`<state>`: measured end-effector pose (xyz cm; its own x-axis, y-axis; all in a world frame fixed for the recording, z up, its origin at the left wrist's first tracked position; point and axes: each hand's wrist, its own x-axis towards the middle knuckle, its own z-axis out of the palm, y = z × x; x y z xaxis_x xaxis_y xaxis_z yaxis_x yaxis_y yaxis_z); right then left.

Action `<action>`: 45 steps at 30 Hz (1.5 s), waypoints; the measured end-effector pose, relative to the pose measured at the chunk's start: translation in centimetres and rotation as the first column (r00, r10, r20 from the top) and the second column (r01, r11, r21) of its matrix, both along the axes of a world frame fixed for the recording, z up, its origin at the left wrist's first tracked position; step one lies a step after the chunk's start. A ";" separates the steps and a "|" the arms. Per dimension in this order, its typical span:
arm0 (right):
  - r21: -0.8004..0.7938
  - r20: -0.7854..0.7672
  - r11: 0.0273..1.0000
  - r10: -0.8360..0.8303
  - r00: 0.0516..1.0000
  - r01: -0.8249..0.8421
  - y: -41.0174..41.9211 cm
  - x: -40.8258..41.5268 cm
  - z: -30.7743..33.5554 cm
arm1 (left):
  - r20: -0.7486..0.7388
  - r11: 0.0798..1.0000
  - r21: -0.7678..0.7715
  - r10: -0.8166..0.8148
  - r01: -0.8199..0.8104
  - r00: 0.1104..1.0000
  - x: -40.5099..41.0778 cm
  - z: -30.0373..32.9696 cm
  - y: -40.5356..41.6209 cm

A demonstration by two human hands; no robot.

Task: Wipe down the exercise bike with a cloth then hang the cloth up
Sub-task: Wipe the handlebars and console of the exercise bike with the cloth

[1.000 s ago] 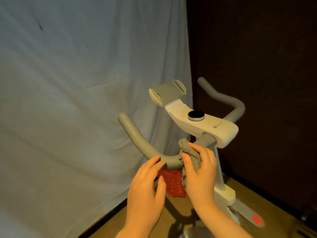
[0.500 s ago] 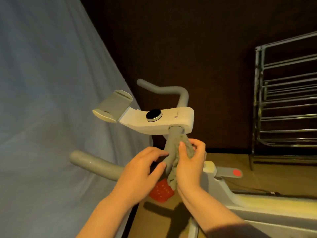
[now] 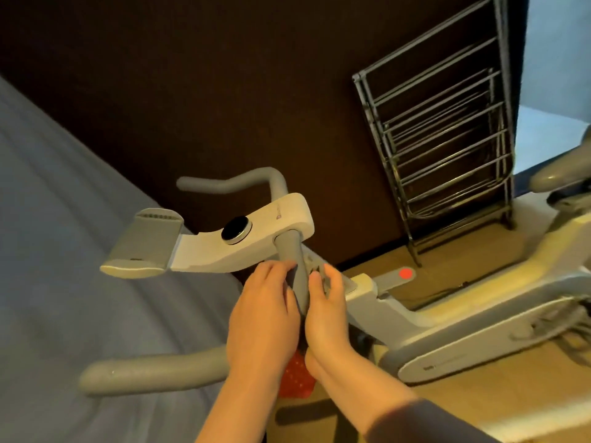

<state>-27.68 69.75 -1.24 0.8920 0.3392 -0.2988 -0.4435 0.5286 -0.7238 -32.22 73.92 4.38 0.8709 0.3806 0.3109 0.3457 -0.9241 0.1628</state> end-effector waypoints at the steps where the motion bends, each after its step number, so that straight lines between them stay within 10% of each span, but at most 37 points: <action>1: 0.029 -0.021 0.999 0.035 0.999 -0.035 0.0 0.5 0.2 | 0.001 1.000 0.007 0.002 -0.002 1.000 0.1 0.0 0.1; 12: -0.029 -0.099 0.994 0.104 0.990 -0.107 1.0 3.3 0.2 | 0.019 0.992 -0.006 0.128 -0.128 0.992 0.2 0.2 -0.6; 27: -0.151 0.206 0.970 0.218 0.954 -0.189 -0.4 3.8 0.2 | 0.010 0.975 -0.062 0.214 -0.213 0.977 0.2 0.2 -0.6; 31: -0.223 0.036 0.944 0.259 0.965 -0.244 1.9 7.3 0.9 | 0.003 0.970 -0.026 0.243 -0.243 0.970 0.5 0.2 -0.9; 45: -0.219 0.369 0.969 0.193 0.909 -0.117 -0.5 3.2 0.7 | 0.006 0.977 0.015 0.213 -0.214 0.977 0.4 -0.2 -0.6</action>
